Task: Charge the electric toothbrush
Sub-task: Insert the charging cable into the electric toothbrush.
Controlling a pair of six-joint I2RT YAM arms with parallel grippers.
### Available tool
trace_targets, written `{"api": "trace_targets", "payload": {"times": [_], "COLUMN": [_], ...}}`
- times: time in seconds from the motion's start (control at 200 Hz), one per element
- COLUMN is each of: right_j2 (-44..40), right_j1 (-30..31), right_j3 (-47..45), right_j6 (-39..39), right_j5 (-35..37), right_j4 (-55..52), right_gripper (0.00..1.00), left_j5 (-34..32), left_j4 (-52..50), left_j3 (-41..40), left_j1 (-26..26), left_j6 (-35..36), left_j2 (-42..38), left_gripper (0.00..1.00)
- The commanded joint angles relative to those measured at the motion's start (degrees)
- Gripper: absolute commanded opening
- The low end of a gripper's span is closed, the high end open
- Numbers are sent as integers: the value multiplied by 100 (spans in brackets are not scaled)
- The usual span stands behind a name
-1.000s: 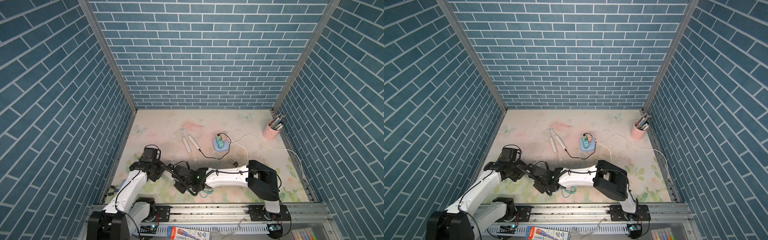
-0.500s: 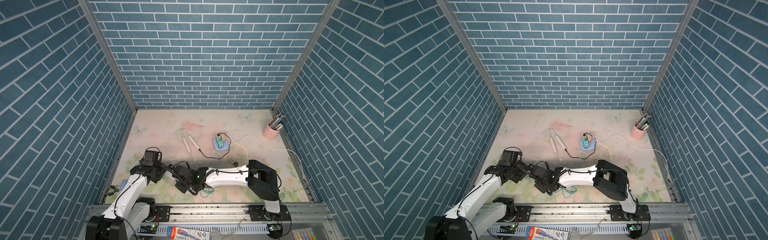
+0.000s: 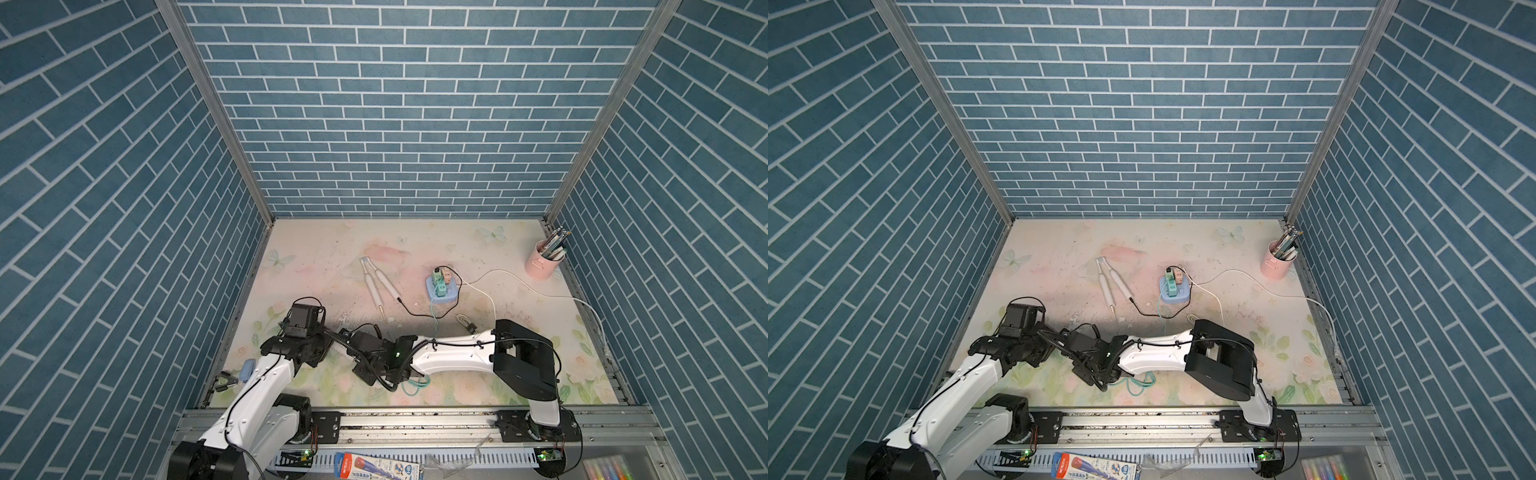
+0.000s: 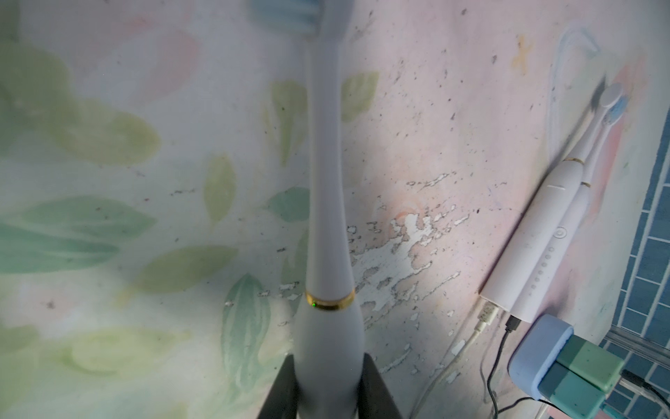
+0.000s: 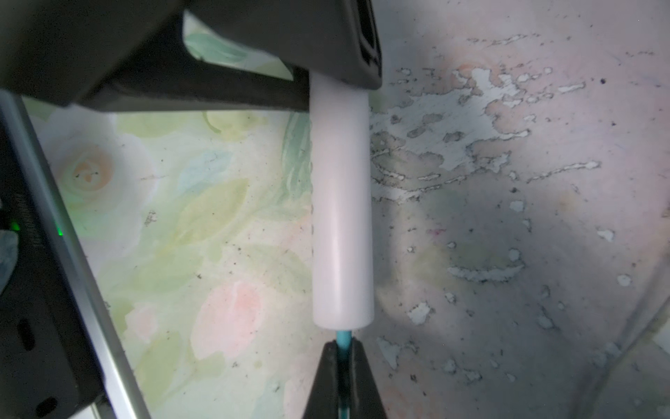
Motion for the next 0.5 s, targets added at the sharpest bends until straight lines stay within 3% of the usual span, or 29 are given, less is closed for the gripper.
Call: {"api": "trace_targets", "payload": {"times": [0.0, 0.49], "right_j2": [-32, -438], "right_j1": [-149, -136], "right_j3": [32, -708], "right_j6": [-172, -618], "right_j5": [491, 654], "right_j4": [1384, 2426], "right_gripper": [0, 0], "left_j5": [833, 1125], "left_j4": [-535, -291], "left_j3": [-235, -174], "left_j1": [-265, -338], "left_j6": [-156, -355], "left_j2": [-58, -49], "left_gripper": [0, 0]}}
